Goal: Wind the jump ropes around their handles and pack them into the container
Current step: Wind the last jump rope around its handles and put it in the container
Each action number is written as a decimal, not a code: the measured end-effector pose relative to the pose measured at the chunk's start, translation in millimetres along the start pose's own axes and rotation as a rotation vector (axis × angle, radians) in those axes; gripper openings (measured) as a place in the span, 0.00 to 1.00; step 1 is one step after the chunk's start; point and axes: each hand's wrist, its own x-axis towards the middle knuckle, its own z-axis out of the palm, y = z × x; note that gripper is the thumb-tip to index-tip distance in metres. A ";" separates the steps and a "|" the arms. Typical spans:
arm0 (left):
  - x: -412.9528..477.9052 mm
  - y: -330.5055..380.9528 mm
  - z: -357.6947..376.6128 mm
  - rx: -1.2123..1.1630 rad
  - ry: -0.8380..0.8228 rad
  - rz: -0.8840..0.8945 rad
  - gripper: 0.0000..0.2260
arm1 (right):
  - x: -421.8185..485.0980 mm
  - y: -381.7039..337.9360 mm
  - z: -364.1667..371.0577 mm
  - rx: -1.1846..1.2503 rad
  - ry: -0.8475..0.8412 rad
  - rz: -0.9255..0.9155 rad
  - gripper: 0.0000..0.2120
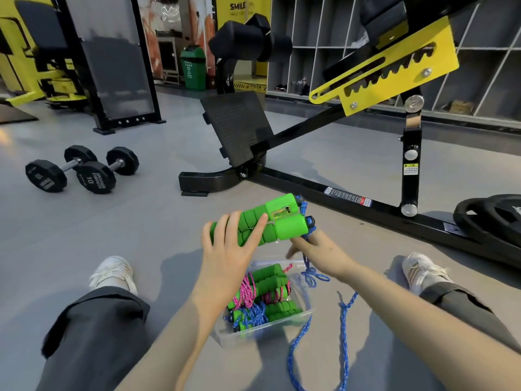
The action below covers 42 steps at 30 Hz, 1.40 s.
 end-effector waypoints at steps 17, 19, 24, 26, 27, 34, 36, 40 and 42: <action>-13.4 5.5 14.5 0.189 -0.019 0.096 0.36 | -32.3 -50.1 -6.9 -0.837 -0.378 -0.085 0.14; -11.3 7.2 13.2 0.178 0.016 0.107 0.35 | -37.3 -68.3 -25.2 -0.844 -0.370 -0.104 0.21; -11.0 12.4 7.2 0.121 0.062 0.189 0.37 | -39.9 -92.8 -48.6 -0.851 -0.233 -0.289 0.20; -10.6 13.2 2.9 0.079 0.064 0.232 0.36 | -31.7 -90.9 -59.8 -0.784 -0.186 -0.388 0.18; -10.3 13.9 1.0 0.057 0.066 0.249 0.34 | -27.3 -88.7 -65.6 -0.749 -0.159 -0.418 0.18; -3.3 22.2 -9.6 -0.073 0.231 0.280 0.26 | -15.8 -72.1 -88.1 -0.310 -0.138 -0.322 0.13; -0.2 24.2 -13.6 -0.117 0.255 0.273 0.22 | -14.9 -65.5 -89.1 -0.143 -0.134 -0.238 0.14; 1.8 26.3 -17.0 -0.163 0.269 0.267 0.20 | -15.0 -48.2 -81.9 0.124 -0.119 -0.105 0.14; 2.8 29.2 -17.6 -0.169 0.291 0.270 0.20 | -13.1 -41.8 -73.5 0.227 -0.110 -0.061 0.14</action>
